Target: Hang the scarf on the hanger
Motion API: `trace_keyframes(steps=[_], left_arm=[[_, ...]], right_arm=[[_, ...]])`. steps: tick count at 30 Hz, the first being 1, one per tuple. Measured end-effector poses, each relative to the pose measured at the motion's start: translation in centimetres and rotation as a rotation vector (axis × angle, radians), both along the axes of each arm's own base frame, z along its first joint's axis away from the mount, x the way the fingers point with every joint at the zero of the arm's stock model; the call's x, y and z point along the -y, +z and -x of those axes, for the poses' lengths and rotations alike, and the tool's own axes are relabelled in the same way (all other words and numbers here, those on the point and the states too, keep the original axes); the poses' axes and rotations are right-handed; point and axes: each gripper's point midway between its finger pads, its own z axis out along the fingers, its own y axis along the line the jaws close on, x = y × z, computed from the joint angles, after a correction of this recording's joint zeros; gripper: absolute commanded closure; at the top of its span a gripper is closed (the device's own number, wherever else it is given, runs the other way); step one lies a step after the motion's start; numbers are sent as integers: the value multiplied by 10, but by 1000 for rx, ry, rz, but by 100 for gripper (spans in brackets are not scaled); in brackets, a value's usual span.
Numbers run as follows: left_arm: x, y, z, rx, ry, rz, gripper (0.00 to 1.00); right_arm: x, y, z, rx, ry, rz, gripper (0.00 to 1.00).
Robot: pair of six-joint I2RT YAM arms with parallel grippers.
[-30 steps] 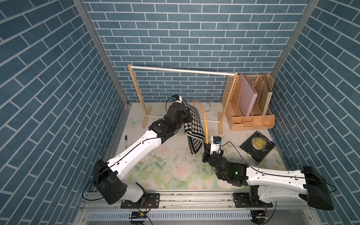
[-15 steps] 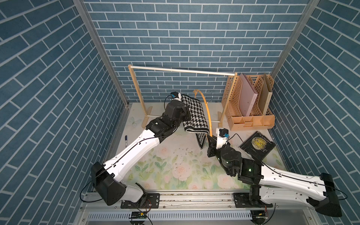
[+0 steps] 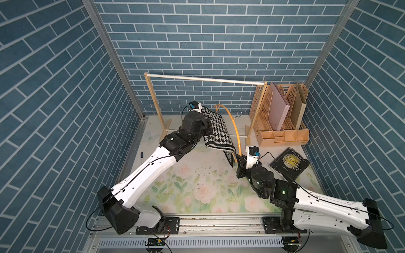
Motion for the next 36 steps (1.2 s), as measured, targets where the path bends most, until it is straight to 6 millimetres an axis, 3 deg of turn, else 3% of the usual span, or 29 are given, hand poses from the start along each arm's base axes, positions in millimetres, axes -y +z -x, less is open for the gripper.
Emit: trace_keyframes(steps=[12,26,36], left_arm=[[-2,-1,1,-4,2,-12,100],[-10,11,7,23,12,-7,100],[-15,-20,10,-10,26,-29,100]], right_arm=[[0,-9,-7,-45,25,-16,100],[4,-18,-12,-100,50,20,100],[2,-12,-13,-110,62,23,100]])
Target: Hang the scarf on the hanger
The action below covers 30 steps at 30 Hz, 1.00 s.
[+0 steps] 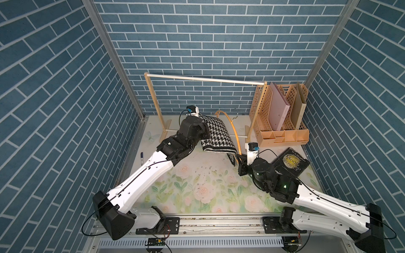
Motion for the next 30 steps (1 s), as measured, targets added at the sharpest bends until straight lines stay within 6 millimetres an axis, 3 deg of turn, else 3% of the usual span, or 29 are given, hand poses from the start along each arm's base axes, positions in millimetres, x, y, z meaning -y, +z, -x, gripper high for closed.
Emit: trace_keyframes(steps=[4,14,24,30], left_arm=[[0,-11,0,-20,4,-5,100],[1,-10,-3,-2,11,10,100],[-6,-49,3,-49,29,-6,100],[-10,-82,6,-87,47,-14,100]], right_arm=[[-3,3,-1,-1,3,-1,100],[-6,-1,-2,-10,10,10,100],[-4,15,-4,9,-5,-4,100],[1,22,-5,17,-19,8,100]])
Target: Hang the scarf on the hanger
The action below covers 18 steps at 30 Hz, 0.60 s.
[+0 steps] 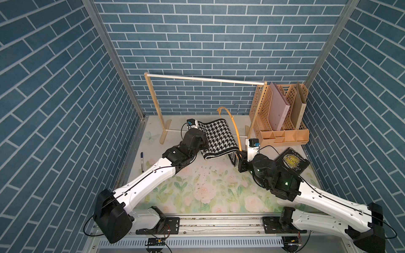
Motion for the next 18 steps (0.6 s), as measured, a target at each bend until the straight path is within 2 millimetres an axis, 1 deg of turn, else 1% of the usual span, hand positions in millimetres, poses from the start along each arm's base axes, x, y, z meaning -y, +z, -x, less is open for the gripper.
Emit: trace_keyframes(steps=[3,7,11,15,18], left_arm=[[-4,-11,2,-12,14,-9,100],[-7,-14,4,7,24,15,100],[-6,-22,3,16,32,42,100],[-2,-36,-2,8,36,45,100],[1,-54,-5,-11,41,45,100]], right_arm=[[2,0,0,3,-3,8,100],[3,2,1,9,0,16,100],[3,7,1,11,1,20,100],[4,15,1,15,1,20,100],[2,22,-1,25,1,23,100]])
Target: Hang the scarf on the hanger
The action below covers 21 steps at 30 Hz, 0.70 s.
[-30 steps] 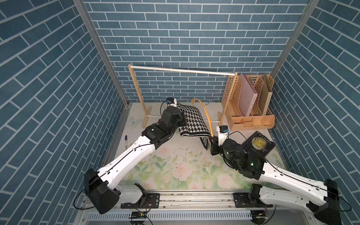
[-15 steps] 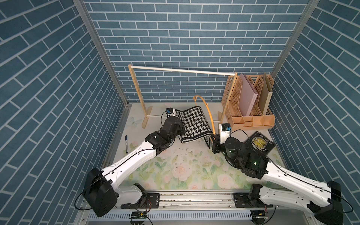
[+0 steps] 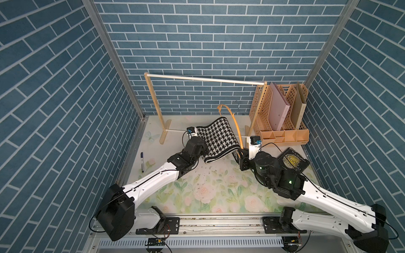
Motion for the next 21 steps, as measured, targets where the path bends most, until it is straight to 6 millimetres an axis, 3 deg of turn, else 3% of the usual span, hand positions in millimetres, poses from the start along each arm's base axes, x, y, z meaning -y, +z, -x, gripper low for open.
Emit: trace_keyframes(steps=[8,13,19,20,21], left_arm=[[8,-30,-7,-29,4,9,100],[13,-30,-11,-19,-5,31,97],[16,-25,-12,0,-10,55,100],[16,-26,-12,0,-8,59,99],[16,-27,-12,0,-8,61,92]], right_arm=[[-7,-1,-5,6,2,42,100],[-9,-9,-10,-2,-11,70,100],[-10,-12,-15,-5,-22,86,100],[-10,-11,-16,-4,-24,85,100],[-10,-10,-17,-3,-25,83,100]])
